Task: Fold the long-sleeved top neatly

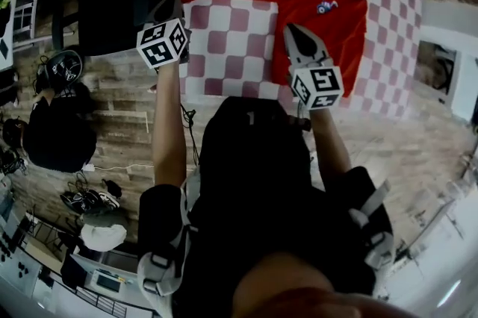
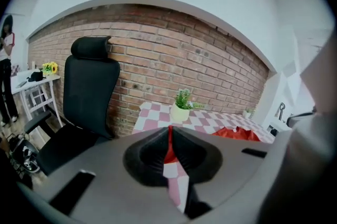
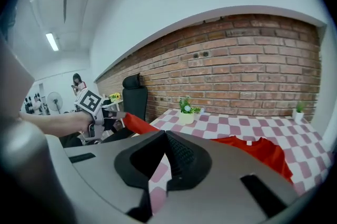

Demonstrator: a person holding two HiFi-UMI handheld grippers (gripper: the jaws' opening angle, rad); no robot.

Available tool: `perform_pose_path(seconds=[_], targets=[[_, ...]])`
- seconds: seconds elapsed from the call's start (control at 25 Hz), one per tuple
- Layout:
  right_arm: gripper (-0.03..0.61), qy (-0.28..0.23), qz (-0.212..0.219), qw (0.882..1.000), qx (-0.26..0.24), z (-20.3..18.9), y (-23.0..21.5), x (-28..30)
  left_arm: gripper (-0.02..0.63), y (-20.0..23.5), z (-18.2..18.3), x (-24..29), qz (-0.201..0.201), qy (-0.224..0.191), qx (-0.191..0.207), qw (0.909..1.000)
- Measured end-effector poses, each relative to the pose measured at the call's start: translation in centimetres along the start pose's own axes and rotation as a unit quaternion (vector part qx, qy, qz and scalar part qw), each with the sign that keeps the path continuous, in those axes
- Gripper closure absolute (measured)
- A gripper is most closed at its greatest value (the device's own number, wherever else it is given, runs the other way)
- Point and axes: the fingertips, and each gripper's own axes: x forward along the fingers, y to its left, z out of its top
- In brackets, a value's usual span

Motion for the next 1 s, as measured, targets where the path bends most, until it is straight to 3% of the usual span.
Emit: perform_pose_path(seconds=[0.48,1.0], targets=[[0.569,-0.029,-0.096,0.994,0.032,-1.8,-3.9,-11.3,0.591,-9.2,3.3,-2.9,-0.054,-0.040,0.083,0.9943],[0.569,-0.047,-0.149,0.985,0.073,-5.1,-11.4,-18.7,0.591,-22.9,4.4,-2.7,-0.117,-0.060,0.206,0.9696]])
